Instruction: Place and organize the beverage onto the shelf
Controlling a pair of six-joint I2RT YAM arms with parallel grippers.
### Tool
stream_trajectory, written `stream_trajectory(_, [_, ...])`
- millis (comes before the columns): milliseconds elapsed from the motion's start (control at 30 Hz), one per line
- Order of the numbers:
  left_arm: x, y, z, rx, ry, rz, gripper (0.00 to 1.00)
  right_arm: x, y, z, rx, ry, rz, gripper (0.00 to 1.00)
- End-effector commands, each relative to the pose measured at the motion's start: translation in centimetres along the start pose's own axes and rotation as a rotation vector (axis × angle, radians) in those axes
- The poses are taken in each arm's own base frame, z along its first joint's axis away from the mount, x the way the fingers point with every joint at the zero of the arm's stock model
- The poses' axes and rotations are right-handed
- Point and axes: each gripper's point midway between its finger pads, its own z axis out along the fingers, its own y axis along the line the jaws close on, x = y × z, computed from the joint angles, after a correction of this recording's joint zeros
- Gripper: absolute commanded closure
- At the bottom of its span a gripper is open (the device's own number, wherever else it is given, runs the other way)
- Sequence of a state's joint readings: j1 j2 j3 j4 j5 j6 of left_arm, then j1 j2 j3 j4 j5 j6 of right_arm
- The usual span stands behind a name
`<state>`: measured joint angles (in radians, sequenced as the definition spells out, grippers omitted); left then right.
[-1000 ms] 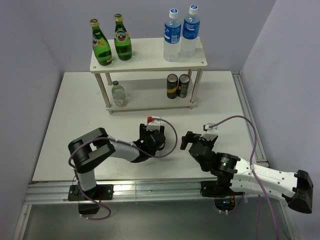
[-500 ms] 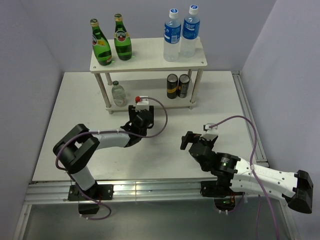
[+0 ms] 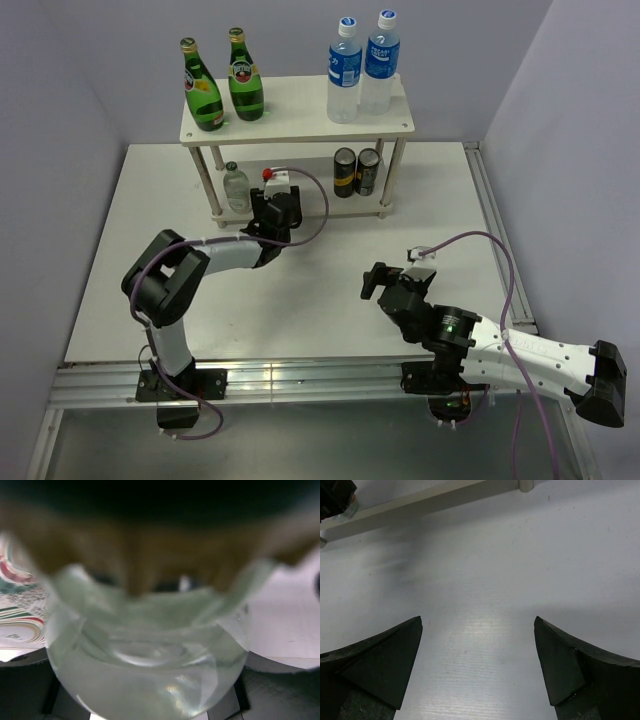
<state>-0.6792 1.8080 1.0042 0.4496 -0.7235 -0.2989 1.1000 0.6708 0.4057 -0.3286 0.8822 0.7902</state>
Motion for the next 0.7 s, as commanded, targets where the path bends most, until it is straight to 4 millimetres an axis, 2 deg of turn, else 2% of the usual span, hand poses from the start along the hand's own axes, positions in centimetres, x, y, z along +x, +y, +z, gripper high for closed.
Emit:
stream_trajectory(0, [-6.6,-1.0,1.3,0.01,-0.154,-0.131,1.0,-0.9,0.5,0.0,-0.008,-0.03,0.03,0.0])
stream_trajectory(333, [-6.2,1.2,4.0,-0.045,-0.145,-0.127,1.0,-0.7,0.6,0.1,-0.005,-0.025,0.019,0.0])
stream_trajectory(667, [-5.6,2.1,5.5,-0.054,-0.131,-0.122,0.99,-0.7,0.8,0.2,0.002,-0.023,0.011,0.0])
